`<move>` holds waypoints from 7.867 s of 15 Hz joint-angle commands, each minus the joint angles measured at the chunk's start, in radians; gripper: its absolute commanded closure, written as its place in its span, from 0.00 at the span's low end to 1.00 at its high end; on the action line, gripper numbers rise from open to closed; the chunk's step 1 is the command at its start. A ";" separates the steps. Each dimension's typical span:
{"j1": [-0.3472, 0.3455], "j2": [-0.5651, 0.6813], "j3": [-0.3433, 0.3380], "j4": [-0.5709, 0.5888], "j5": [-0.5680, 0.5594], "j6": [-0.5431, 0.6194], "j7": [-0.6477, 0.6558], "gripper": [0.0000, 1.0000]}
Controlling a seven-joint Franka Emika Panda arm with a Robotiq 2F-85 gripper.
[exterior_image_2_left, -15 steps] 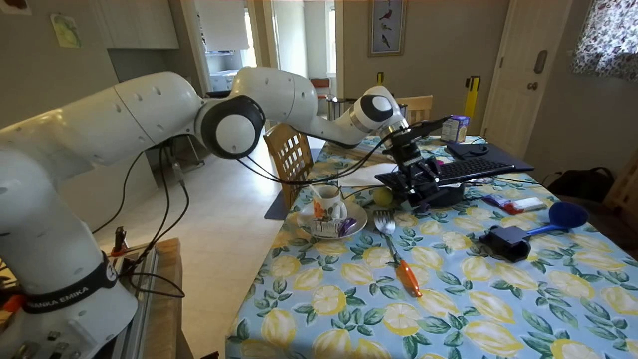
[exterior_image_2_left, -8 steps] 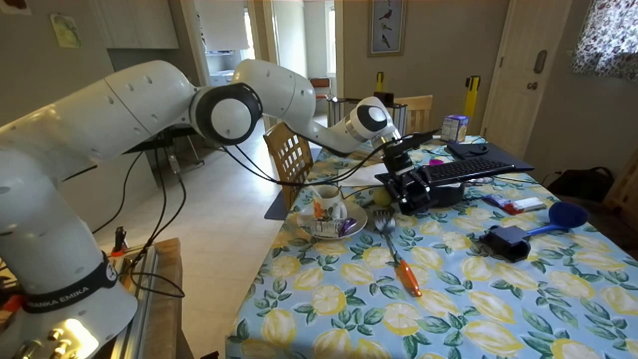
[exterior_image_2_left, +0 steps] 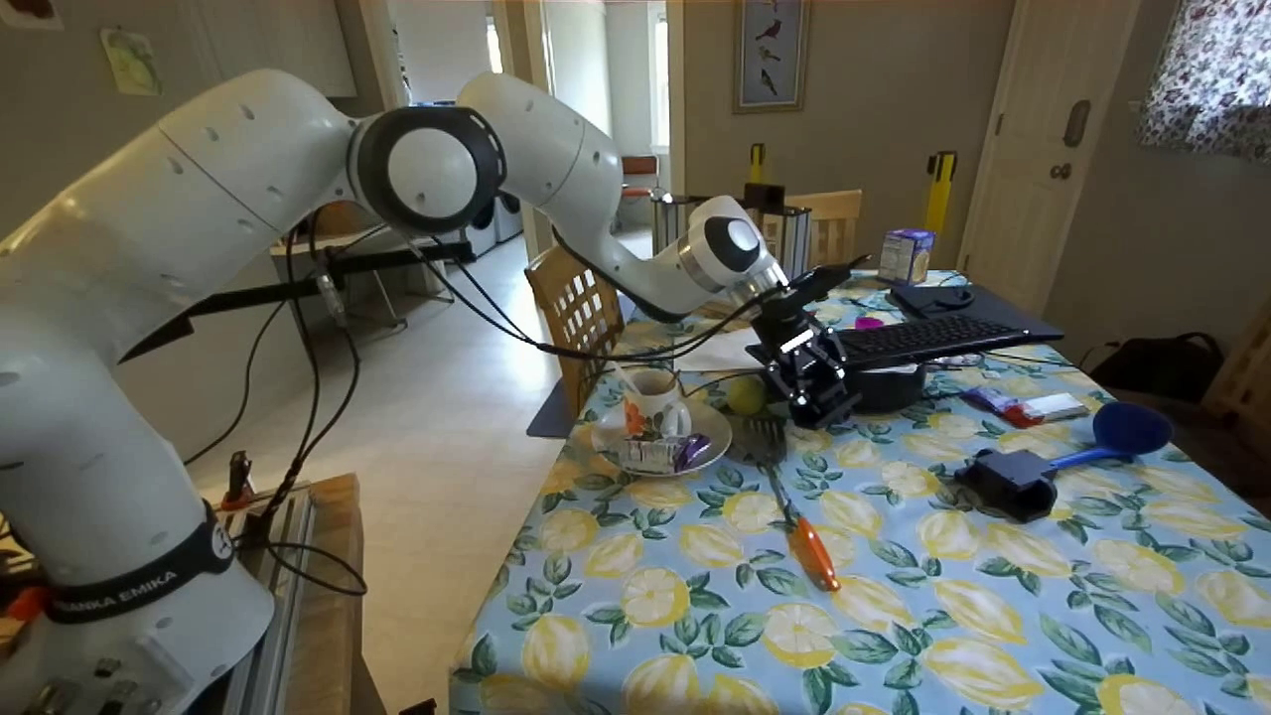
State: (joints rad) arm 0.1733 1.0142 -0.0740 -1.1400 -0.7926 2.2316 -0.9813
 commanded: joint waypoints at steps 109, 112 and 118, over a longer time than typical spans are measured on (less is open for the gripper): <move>-0.196 -0.040 0.283 -0.088 0.558 0.162 -0.561 0.66; -0.222 -0.045 0.310 -0.104 0.608 0.174 -0.629 0.66; -0.297 -0.102 0.374 -0.219 0.710 0.230 -0.801 0.66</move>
State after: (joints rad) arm -0.0795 0.9800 0.2675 -1.2476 -0.1428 2.4134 -1.6934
